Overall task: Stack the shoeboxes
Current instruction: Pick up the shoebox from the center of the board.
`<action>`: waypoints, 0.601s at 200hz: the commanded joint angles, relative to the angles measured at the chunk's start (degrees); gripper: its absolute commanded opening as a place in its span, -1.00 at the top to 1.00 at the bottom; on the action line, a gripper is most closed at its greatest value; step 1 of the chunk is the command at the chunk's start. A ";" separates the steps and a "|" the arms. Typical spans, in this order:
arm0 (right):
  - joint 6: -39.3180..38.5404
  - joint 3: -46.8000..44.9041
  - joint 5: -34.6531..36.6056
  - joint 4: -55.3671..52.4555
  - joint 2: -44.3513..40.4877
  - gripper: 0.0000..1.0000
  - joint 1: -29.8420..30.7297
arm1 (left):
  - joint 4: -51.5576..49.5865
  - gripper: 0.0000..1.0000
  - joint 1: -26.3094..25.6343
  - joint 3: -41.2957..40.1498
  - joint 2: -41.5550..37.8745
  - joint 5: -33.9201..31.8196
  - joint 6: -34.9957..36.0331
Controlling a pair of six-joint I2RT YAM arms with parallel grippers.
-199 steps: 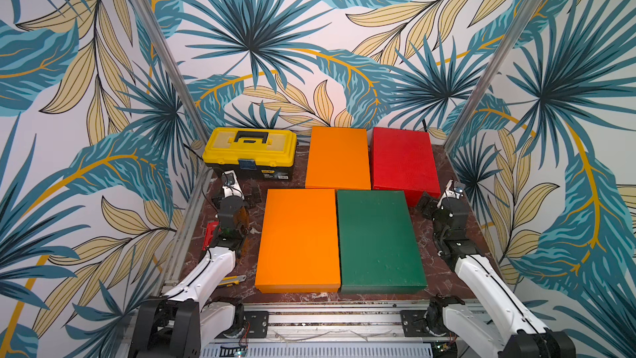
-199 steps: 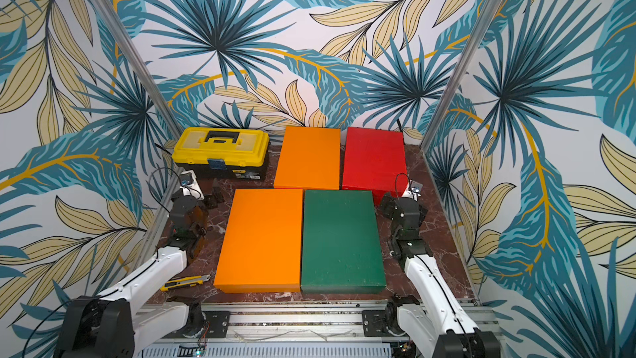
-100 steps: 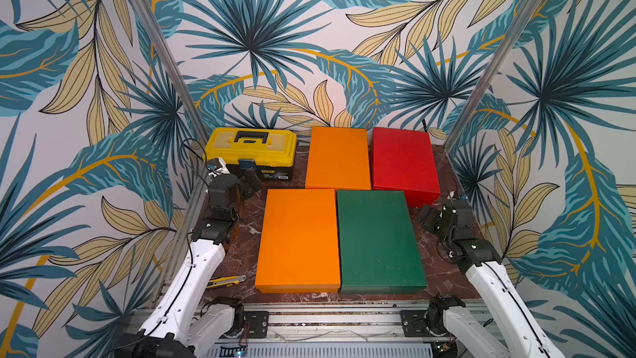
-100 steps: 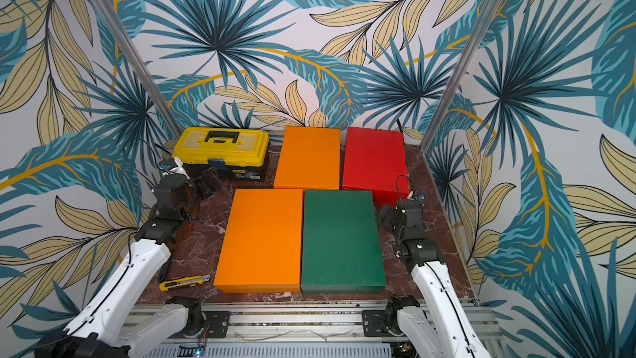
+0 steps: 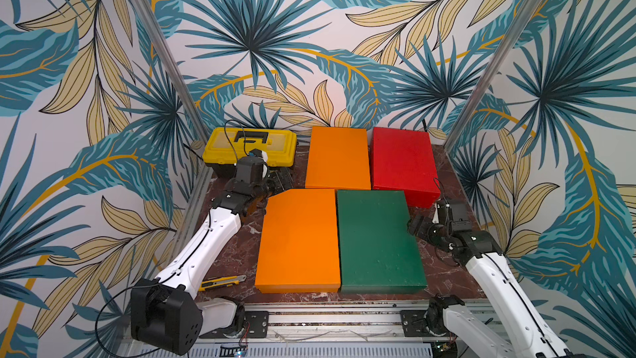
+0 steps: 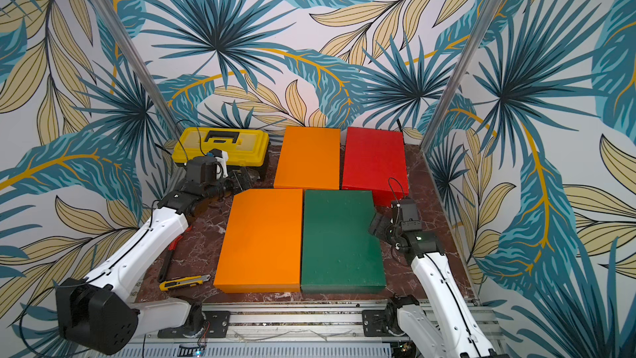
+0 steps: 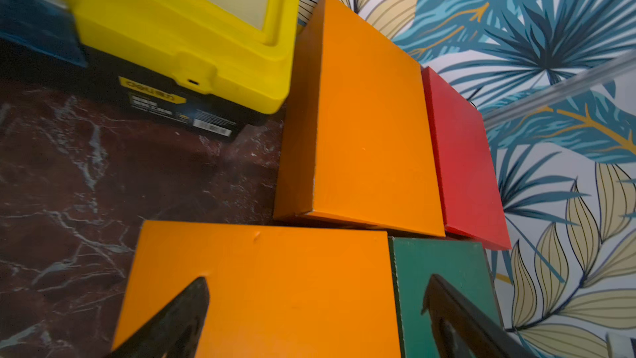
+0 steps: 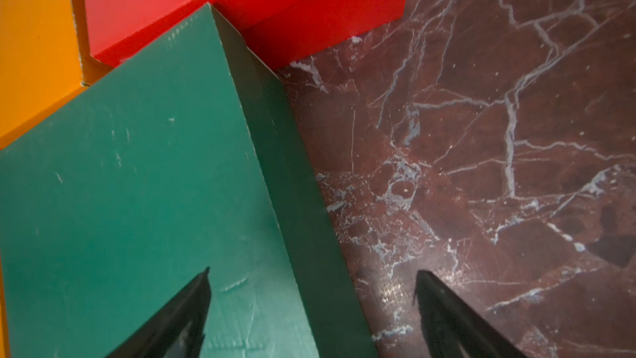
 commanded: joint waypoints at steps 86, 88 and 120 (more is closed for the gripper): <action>0.56 -7.36 -15.14 1.67 -4.43 -0.65 0.28 | -11.76 -0.86 -16.54 4.46 5.14 1.56 -6.23; 0.64 -7.52 -15.48 1.97 -4.47 -0.65 0.26 | -11.76 -0.86 -16.73 4.52 5.32 1.62 -6.46; -0.21 -8.64 -18.10 5.93 -5.23 -0.64 0.23 | -11.84 -0.84 -20.62 6.45 9.19 2.43 -9.61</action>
